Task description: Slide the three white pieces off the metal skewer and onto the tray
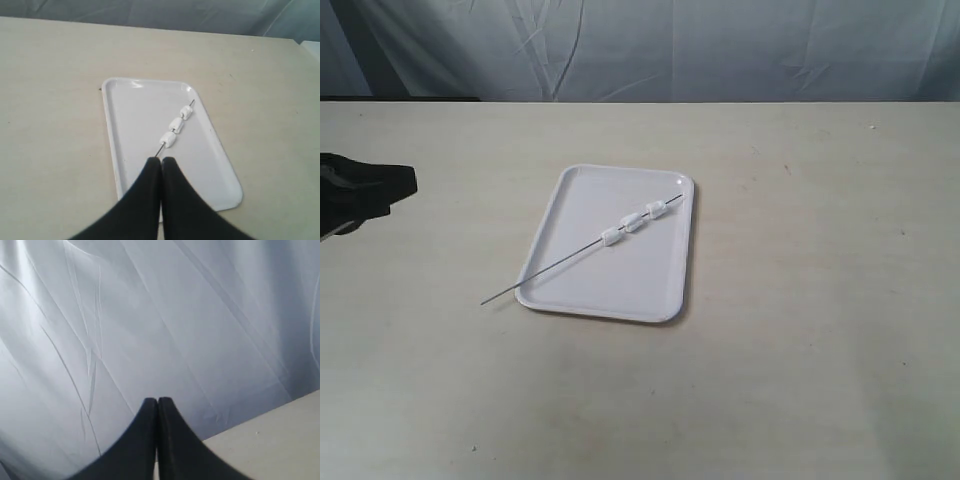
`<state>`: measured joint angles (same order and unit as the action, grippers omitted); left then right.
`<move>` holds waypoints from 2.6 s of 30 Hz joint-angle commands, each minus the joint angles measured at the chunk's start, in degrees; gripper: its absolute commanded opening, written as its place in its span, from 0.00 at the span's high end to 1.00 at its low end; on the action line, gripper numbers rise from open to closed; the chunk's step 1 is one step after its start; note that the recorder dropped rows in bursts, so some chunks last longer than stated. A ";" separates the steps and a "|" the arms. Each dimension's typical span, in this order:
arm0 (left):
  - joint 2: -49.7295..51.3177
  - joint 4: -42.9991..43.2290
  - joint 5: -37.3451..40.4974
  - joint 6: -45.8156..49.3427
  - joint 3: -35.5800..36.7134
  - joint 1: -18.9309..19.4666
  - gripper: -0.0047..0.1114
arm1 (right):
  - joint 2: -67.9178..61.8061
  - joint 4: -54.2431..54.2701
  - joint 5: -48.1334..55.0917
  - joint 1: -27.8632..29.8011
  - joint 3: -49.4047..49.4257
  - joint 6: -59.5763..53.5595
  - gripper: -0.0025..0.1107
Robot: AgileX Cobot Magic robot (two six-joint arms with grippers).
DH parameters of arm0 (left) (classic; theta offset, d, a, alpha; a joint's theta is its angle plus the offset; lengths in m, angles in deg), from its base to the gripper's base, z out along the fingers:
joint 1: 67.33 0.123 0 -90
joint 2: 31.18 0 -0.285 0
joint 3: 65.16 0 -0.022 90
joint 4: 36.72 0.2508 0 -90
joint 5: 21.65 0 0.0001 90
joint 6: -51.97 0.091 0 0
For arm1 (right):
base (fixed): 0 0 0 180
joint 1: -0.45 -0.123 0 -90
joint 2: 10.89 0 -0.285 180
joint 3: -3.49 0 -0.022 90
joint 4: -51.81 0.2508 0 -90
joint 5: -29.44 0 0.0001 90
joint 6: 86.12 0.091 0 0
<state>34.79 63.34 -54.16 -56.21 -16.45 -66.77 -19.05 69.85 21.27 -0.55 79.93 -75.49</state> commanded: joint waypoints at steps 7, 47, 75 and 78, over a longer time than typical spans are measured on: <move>5.25 -0.12 -1.94 5.26 -5.00 -0.69 0.96 | -4.90 -5.16 14.18 0.18 -13.76 -1.78 0.98; 19.77 -0.12 34.49 -4.40 -4.11 -0.85 0.96 | -66.93 3.50 26.39 -15.56 -44.35 -25.49 0.98; 22.07 -157.85 56.90 173.36 -8.02 -12.23 0.96 | -77.82 4.96 25.34 -26.06 -44.35 -31.65 0.98; 23.85 -153.57 55.79 176.77 -9.00 -12.23 0.96 | -82.11 5.38 25.29 -26.50 -45.27 -31.78 0.98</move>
<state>57.25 -92.93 3.68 116.91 -24.54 -78.63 -98.18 75.12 47.02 -26.66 35.76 -106.47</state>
